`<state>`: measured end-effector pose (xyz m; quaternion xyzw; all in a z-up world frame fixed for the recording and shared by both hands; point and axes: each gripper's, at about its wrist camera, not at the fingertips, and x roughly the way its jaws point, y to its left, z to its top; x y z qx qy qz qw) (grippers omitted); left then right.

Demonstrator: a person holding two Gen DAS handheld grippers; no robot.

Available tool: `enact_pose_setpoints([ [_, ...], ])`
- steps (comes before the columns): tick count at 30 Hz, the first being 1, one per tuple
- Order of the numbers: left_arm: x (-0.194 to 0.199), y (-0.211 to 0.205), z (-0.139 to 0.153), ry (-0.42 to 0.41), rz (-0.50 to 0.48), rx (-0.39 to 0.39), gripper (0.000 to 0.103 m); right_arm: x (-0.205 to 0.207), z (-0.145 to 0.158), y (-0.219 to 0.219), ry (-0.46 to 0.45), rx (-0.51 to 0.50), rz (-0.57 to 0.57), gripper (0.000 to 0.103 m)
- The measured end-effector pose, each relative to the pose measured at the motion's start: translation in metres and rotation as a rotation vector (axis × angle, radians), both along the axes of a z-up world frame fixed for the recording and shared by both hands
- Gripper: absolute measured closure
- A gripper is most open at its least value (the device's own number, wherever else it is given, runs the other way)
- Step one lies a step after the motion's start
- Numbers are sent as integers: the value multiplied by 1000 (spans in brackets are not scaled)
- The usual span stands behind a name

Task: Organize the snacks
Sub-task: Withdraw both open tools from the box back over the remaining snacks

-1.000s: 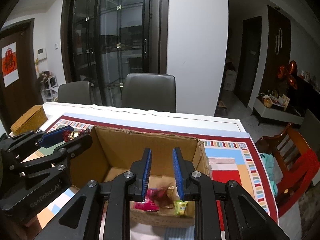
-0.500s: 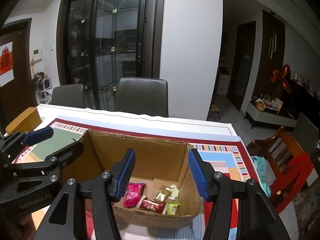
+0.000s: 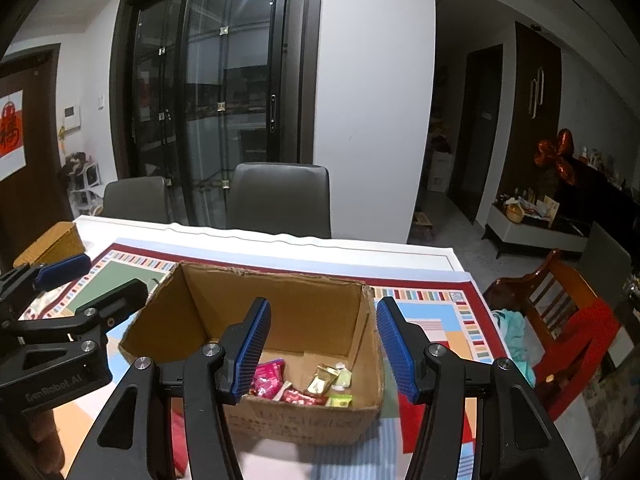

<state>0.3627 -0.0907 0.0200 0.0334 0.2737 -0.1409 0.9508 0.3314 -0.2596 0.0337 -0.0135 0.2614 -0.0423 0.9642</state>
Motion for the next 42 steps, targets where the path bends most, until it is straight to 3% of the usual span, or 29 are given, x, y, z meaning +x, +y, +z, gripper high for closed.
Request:
enact_pose_setpoints([
  [10,-19,12,4,-14,15,2,22,-15,2,5,-9,-2,-1,47],
  [13,-26,14,5,-13,18,4,22,-18,1,5,-14,-3,-6,35],
  [22,-46,22,4,-26,37,17,19,-45,-2,8,-27,2,-7,25],
  [42,-83,34,-14,-7,28,52,18,-78,-16,23,-6,-6,-1,24],
])
